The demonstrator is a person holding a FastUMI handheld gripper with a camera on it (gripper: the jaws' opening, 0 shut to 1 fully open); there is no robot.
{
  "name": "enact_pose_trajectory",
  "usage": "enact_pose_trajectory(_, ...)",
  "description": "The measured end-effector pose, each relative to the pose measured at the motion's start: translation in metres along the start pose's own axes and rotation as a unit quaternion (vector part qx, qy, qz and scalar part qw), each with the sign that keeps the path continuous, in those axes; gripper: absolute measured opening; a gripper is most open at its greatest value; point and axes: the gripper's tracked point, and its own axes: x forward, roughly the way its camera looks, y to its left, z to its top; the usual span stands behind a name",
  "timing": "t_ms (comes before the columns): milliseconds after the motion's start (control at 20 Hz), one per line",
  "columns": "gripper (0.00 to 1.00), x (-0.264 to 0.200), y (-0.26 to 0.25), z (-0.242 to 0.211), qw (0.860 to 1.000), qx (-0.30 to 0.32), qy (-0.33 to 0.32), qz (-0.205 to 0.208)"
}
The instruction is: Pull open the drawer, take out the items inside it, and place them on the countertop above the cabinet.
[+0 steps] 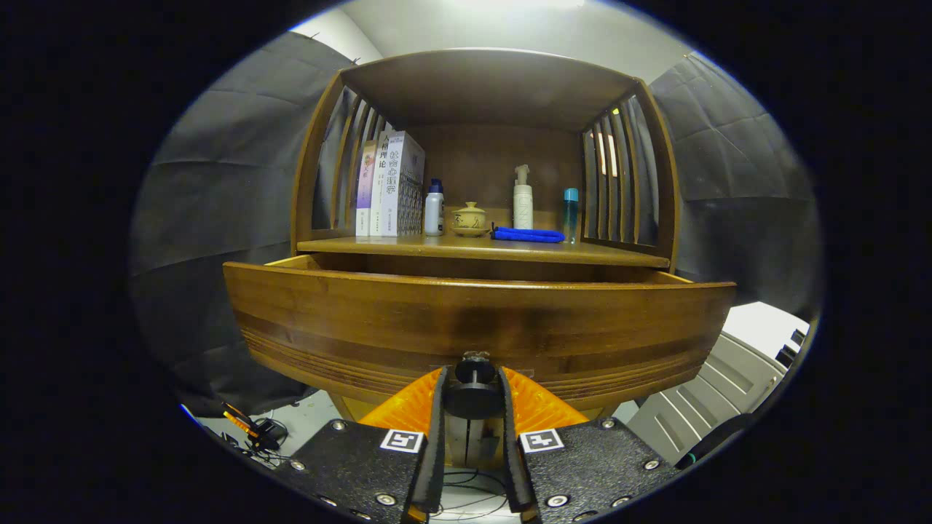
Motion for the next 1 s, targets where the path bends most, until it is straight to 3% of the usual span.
enact_pose_trajectory(250, 0.34, -0.021, 0.006, -0.006, 1.0, -0.029, -0.001, -0.001)
enact_pose_trajectory(1000, 0.35, -0.058, 0.015, -0.016, 1.0, -0.01, 0.013, 0.003)
